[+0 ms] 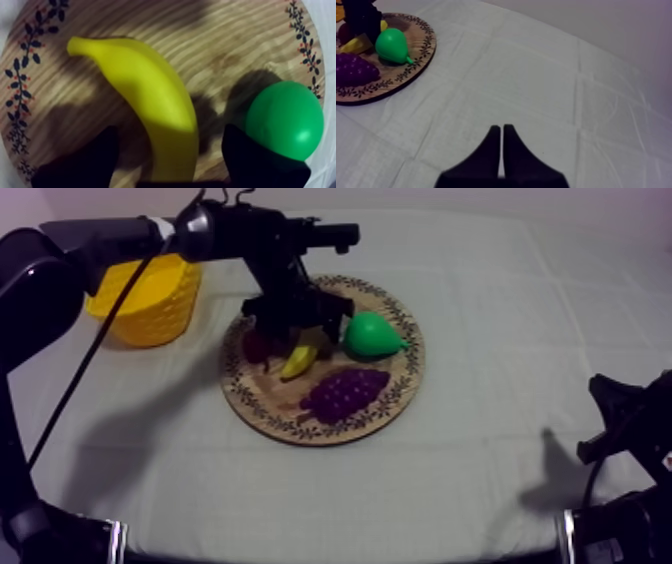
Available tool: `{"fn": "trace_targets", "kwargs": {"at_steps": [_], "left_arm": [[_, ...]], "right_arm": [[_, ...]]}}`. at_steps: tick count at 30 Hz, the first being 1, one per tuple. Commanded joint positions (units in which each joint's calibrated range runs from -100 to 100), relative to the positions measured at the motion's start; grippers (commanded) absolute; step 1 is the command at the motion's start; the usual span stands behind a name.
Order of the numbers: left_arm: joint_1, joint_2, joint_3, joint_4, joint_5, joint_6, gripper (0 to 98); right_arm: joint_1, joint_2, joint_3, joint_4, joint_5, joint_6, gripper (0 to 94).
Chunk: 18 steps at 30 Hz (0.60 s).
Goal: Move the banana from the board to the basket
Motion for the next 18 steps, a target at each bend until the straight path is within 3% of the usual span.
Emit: {"fn": "trace_targets", "kwargs": {"at_steps": [1, 18], "left_arm": [[-0.06, 0.31, -0.38, 0.02, 0.32, 0.03, 73.9], [0.19, 3.89, -5.56, -1.10, 5.14, 1.97, 41.5]], "right_arm": [[-0.01, -0.03, 0.02, -0.01, 0.00, 0.01, 0.2], [-0.09, -0.03, 0.02, -0.01, 0.00, 0.00, 0.2]]}}
